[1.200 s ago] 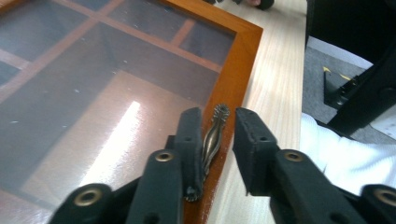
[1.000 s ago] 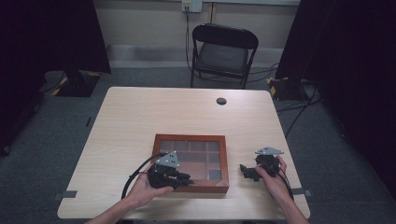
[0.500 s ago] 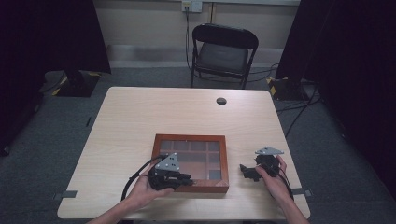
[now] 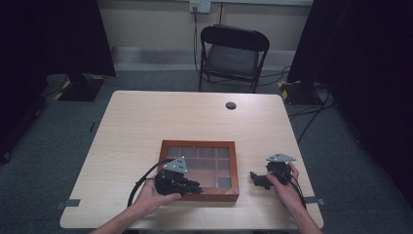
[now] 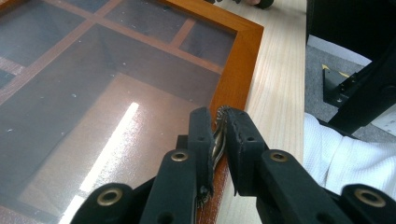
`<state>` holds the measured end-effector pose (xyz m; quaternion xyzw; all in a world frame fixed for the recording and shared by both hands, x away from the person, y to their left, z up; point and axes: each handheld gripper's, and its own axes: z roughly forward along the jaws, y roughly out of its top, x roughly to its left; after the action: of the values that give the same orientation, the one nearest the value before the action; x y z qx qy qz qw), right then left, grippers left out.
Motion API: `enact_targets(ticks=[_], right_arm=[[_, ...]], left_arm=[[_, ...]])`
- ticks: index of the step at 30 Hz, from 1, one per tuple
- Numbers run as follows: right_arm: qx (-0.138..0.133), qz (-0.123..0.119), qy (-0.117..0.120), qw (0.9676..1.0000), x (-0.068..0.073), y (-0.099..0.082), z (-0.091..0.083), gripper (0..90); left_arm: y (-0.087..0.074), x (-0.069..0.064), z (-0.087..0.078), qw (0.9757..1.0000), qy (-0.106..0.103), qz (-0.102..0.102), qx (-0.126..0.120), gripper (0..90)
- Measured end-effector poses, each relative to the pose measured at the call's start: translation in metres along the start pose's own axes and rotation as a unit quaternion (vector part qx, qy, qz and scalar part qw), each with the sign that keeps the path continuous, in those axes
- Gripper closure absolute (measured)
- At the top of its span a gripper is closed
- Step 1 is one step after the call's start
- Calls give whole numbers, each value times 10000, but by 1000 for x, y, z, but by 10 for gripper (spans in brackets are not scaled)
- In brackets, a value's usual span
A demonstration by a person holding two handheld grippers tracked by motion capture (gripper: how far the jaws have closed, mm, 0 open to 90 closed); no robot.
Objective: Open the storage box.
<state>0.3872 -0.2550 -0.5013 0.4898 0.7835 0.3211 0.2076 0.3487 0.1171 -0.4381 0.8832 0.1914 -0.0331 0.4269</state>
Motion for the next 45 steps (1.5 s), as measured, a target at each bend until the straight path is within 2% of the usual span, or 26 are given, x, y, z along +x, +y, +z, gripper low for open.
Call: enact_targets(ticks=[3,4,9,14,17,21,24,27,31,37,45], right_arm=[[0,0,-1,10000,0,0,0,0],[0,-1,1,10000,0,0,0,0],[0,0,0,10000,0,0,0,0],[0,-1,-1,10000,0,0,0,0],[2,-1,-2,10000,0,0,0,0],[0,0,0,10000,0,0,0,0],[1,0,-2,10000,0,0,0,0],[0,1,-1,10000,0,0,0,0],[2,0,0,10000,0,0,0,0],[0,-3,2,10000,0,0,0,0],[1,-3,5,10000,0,0,0,0]], left_arm=[[1,1,-1,10000,-10,-23,-7,807],[2,1,-3,9999,-52,-39,-111,807],[5,2,-8,9997,-130,-95,-203,807],[8,2,-10,9996,-166,-82,-222,808],[10,3,-11,9996,-172,-87,-214,808],[15,2,-18,9993,-128,-156,-321,807],[17,2,-19,9990,-169,-186,-375,807],[20,3,-22,9991,-163,-189,-338,807],[25,3,-27,9987,-162,-283,-400,806],[29,4,-30,9983,-167,-312,-470,806],[40,7,-36,9980,-192,-409,-443,806]])
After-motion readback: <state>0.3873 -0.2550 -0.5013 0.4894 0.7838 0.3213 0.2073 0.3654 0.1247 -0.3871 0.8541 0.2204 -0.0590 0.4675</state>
